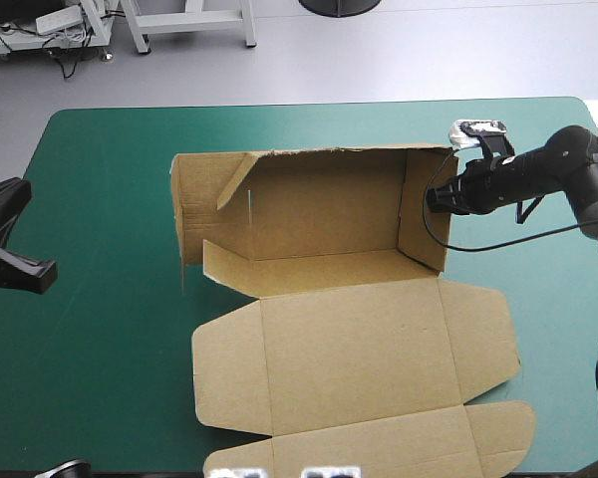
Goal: Fold the box
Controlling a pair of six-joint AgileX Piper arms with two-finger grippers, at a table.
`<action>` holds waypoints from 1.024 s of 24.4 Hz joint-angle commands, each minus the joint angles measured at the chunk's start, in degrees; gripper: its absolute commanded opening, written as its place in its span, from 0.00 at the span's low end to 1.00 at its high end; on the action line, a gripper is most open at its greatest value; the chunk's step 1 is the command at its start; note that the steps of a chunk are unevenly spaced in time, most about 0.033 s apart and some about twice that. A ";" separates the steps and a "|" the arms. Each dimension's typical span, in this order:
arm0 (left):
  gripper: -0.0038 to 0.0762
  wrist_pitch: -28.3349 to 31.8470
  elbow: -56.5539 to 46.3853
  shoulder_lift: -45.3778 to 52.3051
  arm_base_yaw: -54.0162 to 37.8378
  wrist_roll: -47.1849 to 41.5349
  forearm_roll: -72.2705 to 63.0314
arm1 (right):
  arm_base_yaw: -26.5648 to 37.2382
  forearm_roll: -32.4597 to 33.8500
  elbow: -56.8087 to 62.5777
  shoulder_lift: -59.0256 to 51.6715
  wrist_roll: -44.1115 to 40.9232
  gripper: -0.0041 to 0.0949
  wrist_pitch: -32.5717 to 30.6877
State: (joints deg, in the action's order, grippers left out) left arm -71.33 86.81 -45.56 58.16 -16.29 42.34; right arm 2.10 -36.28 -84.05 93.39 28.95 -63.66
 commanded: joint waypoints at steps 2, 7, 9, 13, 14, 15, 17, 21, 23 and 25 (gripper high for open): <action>0.04 -2.49 -2.32 1.40 0.13 -1.49 -1.28 | 0.02 -3.52 -8.99 2.99 -3.26 0.04 -4.75; 0.04 -2.49 -7.59 1.55 0.13 -1.49 -3.26 | -0.08 -3.44 -15.48 8.46 -6.04 0.04 -7.76; 0.04 -2.49 -9.31 1.55 0.13 -2.25 -3.53 | -0.55 -2.56 -17.04 10.52 -6.77 0.04 -8.14; 0.04 -2.49 -12.72 2.71 0.13 -4.41 -3.61 | -2.38 -1.38 -18.32 14.03 -8.00 0.04 -8.14; 0.04 -2.49 -13.54 3.22 0.13 -4.99 -3.74 | -3.02 -1.03 -18.32 14.94 -8.00 0.04 -8.14; 0.04 -2.49 -14.39 3.77 0.13 -6.25 -3.74 | -3.69 -0.54 -18.32 15.62 -8.00 0.04 -8.14; 0.04 -2.49 -17.41 6.09 0.13 -9.21 -2.87 | -5.50 1.48 -18.46 17.85 -8.82 0.04 -8.02; 0.04 -2.49 -23.80 9.67 0.13 -13.07 -1.66 | -7.95 4.27 -18.46 19.36 -8.82 0.04 -6.19; 0.04 -2.49 -26.45 9.67 0.13 -14.21 0.28 | -8.49 5.62 -18.46 19.46 -8.82 0.04 -5.46; 0.04 -2.49 -27.56 9.67 0.13 -14.30 -0.62 | -8.58 6.06 -18.50 19.46 -8.57 0.04 -5.20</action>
State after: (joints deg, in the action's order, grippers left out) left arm -71.33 58.89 -35.50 58.16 -29.70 39.56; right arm -5.50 -31.30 -102.64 113.97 20.13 -62.43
